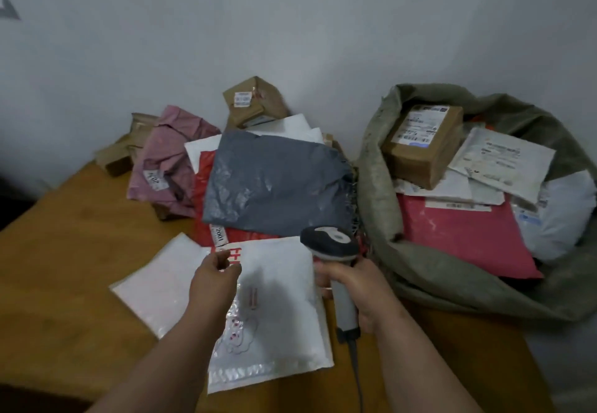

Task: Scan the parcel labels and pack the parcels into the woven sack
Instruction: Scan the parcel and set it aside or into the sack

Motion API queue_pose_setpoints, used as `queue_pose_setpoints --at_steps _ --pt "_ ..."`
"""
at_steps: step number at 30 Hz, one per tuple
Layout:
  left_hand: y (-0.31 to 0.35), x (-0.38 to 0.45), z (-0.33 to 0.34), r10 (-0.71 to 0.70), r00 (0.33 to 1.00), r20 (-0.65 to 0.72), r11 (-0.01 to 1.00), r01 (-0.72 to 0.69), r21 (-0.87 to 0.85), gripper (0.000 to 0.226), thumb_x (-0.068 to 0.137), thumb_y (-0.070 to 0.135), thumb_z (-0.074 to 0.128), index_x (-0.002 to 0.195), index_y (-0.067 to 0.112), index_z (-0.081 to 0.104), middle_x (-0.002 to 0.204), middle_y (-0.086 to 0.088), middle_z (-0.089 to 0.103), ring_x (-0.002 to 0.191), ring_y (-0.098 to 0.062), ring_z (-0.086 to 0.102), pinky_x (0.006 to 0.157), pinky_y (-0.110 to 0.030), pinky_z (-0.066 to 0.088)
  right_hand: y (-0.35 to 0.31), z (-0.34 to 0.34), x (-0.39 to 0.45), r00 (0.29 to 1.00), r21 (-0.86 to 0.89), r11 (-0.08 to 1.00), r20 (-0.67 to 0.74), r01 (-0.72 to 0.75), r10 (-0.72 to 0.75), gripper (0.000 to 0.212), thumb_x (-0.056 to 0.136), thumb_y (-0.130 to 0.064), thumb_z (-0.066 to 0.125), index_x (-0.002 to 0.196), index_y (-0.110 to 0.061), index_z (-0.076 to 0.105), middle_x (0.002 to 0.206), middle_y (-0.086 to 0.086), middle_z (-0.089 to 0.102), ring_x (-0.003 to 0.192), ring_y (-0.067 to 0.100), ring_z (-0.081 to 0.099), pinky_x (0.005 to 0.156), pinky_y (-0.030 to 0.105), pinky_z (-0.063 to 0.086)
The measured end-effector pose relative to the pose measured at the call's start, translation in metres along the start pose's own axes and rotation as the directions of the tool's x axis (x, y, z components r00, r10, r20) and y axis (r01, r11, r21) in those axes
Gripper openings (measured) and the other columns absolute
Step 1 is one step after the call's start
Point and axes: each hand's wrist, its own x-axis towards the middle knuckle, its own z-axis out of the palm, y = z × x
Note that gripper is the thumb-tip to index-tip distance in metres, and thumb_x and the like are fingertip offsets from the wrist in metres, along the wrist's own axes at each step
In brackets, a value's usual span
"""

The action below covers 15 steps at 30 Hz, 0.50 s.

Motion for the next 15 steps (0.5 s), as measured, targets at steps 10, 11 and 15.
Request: queue_pose_setpoints --at_steps 10,11,15 --pt "-0.058 0.008 -0.036 -0.338 0.939 0.064 0.94 0.335 0.059 0.062 0.099 0.026 0.059 0.153 0.016 0.03 0.145 -0.017 0.048 0.114 -0.034 0.056 0.086 -0.05 0.051 0.053 0.045 0.02 0.98 -0.05 0.986 -0.122 -0.162 0.155 0.032 0.081 -0.024 0.079 0.109 -0.019 0.063 0.103 0.004 0.067 0.1 0.027 0.061 0.09 0.043 0.051" --pt "-0.061 0.011 -0.035 -0.356 0.932 0.068 0.934 0.353 0.061 0.063 0.099 0.026 0.059 0.153 0.017 0.029 0.144 -0.018 0.048 0.118 -0.037 0.056 0.09 -0.051 0.05 0.057 0.046 0.024 0.979 -0.053 0.984 -0.118 -0.172 0.165 0.032 0.082 -0.024 0.079 0.109 -0.02 0.062 0.103 0.004 0.067 0.101 0.026 0.061 0.09 0.043 0.05" --pt "-0.066 0.021 -0.031 -0.415 0.906 0.082 0.91 0.415 0.024 0.061 0.1 0.025 0.058 0.152 0.013 0.03 0.131 -0.017 0.056 0.101 -0.031 0.06 0.079 -0.043 0.05 0.067 0.047 0.038 0.967 -0.026 0.97 -0.089 -0.243 0.24 0.035 0.083 -0.023 0.078 0.115 -0.016 0.063 0.109 0.008 0.066 0.108 0.032 0.059 0.094 0.046 0.049"
